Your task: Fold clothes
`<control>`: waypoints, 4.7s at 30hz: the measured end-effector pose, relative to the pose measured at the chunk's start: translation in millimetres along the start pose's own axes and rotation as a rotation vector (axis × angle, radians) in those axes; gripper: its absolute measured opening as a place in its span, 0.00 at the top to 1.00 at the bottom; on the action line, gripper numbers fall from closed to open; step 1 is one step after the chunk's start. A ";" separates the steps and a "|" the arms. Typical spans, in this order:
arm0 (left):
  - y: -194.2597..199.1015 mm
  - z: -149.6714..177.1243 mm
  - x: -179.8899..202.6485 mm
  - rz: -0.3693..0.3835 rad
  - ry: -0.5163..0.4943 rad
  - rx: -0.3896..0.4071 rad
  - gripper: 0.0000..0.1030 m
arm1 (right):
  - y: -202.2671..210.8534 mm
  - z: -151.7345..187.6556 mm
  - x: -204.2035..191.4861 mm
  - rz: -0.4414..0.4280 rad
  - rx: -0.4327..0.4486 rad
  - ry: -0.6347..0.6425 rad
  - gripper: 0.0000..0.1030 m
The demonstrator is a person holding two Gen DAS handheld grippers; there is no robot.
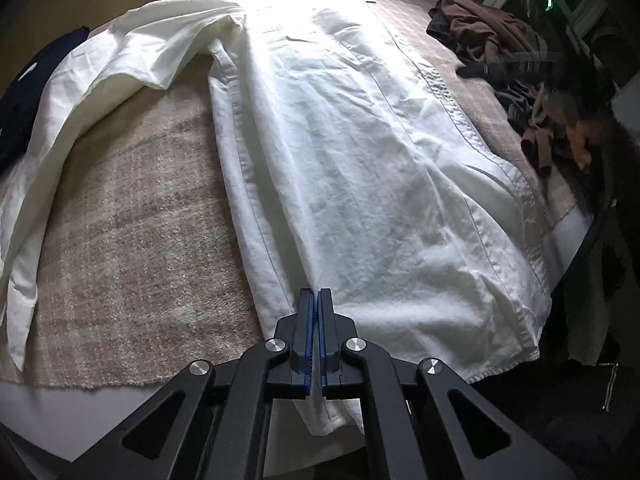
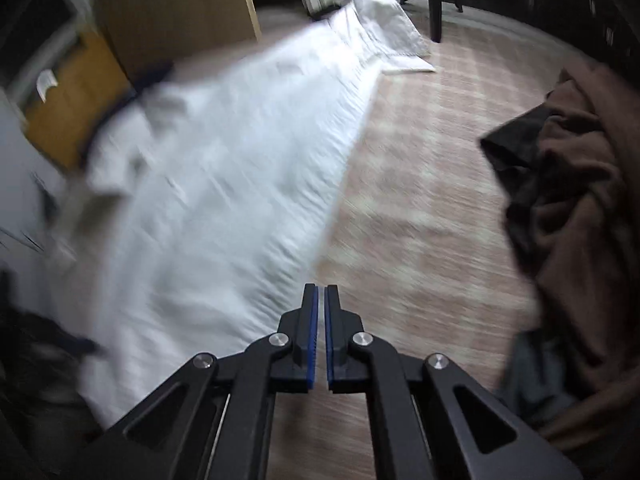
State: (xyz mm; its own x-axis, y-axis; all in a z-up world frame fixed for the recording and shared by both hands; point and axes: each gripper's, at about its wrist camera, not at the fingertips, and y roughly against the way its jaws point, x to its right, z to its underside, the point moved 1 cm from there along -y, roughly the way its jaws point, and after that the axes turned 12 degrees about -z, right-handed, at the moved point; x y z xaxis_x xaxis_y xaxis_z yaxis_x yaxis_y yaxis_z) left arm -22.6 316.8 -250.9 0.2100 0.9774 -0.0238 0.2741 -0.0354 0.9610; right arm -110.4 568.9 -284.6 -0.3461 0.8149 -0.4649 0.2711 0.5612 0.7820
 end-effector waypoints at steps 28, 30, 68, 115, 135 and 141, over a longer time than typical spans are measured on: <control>14.3 25.7 9.5 0.080 0.120 0.056 0.95 | -43.1 -13.2 -151.7 -0.204 -0.212 0.166 0.63; 23.9 25.1 11.6 0.117 0.136 0.093 0.97 | -55.9 -16.4 -175.7 -0.267 -0.250 0.172 0.63; 10.7 54.9 6.2 0.111 0.170 0.104 0.78 | -129.1 66.4 -226.1 -0.198 -0.507 0.077 0.63; 37.0 69.0 -35.8 0.050 0.154 0.133 0.97 | 52.6 17.2 -162.2 -0.326 -0.076 0.005 0.98; 21.6 57.5 -22.9 -0.005 0.142 0.077 0.62 | -2.8 32.2 -183.7 -0.529 -0.166 -0.059 0.98; 48.2 55.1 -9.8 0.280 0.157 0.141 0.99 | 10.4 31.9 -175.3 -0.479 -0.163 -0.059 0.98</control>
State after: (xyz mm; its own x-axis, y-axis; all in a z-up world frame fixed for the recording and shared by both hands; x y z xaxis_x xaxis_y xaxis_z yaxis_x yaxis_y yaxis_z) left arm 40.3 294.0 -219.6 0.1517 0.9454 0.2885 0.3551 -0.3245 0.8767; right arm -18.3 436.4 -208.2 -0.3447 0.4807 -0.8063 -0.0516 0.8480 0.5275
